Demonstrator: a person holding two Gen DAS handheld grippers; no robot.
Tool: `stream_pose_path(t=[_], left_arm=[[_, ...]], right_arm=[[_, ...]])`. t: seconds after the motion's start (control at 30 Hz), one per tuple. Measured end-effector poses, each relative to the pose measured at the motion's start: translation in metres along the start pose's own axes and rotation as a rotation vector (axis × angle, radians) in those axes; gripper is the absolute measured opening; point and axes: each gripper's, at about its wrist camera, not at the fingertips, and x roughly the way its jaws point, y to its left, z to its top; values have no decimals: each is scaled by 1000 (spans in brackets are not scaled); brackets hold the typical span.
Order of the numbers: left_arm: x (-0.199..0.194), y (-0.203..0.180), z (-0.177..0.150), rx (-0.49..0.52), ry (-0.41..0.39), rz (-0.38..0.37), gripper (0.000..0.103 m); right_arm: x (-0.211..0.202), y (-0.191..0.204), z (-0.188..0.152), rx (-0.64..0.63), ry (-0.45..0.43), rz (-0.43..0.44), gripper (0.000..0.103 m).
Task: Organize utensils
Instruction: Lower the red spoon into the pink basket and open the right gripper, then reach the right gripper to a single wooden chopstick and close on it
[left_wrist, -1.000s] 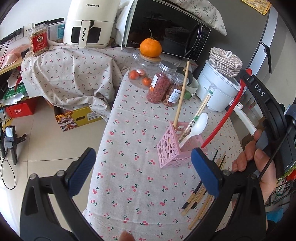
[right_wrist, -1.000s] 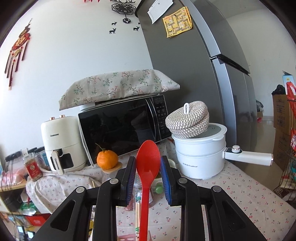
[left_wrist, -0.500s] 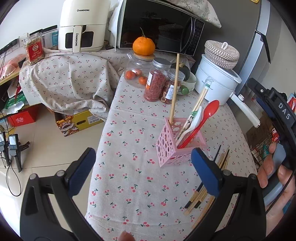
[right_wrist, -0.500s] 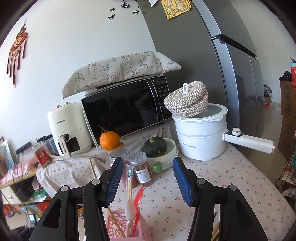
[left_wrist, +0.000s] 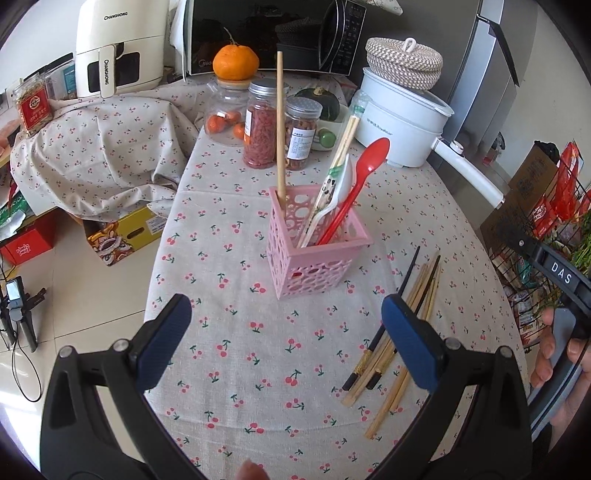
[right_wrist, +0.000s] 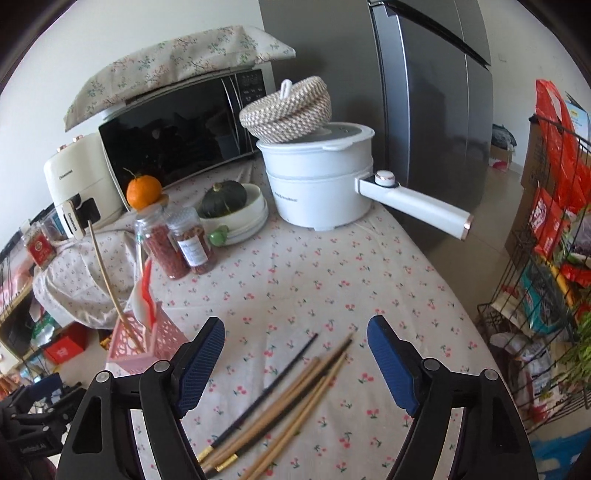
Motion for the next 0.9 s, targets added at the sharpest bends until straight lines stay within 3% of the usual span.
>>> stream_pose_path(t=[0.5, 0.63, 0.9], left_arm=[[26, -19, -14, 42, 124, -2, 102], [29, -24, -15, 57, 137, -8, 102], [31, -29, -16, 74, 148, -13, 102]], right_arm=[[86, -30, -54, -16, 475, -96, 85], [104, -27, -59, -36, 520, -124, 85], [117, -17, -60, -76, 528, -159, 85]])
